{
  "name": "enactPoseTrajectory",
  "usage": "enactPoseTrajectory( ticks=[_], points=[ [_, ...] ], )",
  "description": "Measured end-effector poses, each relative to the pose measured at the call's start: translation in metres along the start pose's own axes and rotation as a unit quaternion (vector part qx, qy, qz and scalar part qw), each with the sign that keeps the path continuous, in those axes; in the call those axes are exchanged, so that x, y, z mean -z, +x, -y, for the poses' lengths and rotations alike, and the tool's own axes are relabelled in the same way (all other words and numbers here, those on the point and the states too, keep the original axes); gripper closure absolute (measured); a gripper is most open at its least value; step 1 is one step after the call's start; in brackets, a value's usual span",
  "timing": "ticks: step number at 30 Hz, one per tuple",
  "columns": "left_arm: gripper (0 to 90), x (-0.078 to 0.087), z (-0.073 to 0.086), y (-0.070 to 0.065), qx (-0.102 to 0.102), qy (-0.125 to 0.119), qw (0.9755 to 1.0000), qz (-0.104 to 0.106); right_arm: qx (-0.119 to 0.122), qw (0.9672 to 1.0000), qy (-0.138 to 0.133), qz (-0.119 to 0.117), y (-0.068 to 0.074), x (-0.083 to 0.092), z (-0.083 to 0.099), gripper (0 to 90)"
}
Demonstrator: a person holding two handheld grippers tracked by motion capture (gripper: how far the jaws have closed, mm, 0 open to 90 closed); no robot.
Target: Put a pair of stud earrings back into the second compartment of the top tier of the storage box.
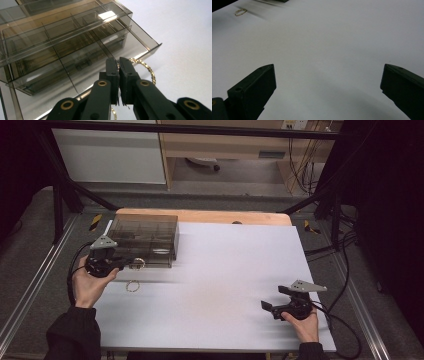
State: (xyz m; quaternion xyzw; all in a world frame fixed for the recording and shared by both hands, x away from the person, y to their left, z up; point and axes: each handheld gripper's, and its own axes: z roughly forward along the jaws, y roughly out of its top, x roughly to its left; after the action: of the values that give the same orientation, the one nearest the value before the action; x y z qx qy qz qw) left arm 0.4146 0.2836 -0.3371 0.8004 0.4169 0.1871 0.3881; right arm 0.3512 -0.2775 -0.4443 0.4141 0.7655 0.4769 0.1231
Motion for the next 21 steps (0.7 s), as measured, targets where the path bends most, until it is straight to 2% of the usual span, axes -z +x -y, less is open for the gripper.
enactPoseTrajectory(
  ticks=[7,12,21],
  points=[
    [86.0,-0.009,-0.009,0.003,0.0,0.001,0.9999,-0.011,0.002,1.0,0.001,0.0,0.0,0.0,0.0,0.7],
    [86.1,-0.018,-0.012,0.009,0.008,0.003,0.9997,-0.022,0.002,1.0,0.001,0.0,0.0,0.0,0.0,0.7],
    [86.1,-0.035,-0.01,0.022,0.019,0.015,0.9987,-0.046,0.002,1.0,0.001,0.001,0.0,0.0,0.0,0.7]
  ],
)
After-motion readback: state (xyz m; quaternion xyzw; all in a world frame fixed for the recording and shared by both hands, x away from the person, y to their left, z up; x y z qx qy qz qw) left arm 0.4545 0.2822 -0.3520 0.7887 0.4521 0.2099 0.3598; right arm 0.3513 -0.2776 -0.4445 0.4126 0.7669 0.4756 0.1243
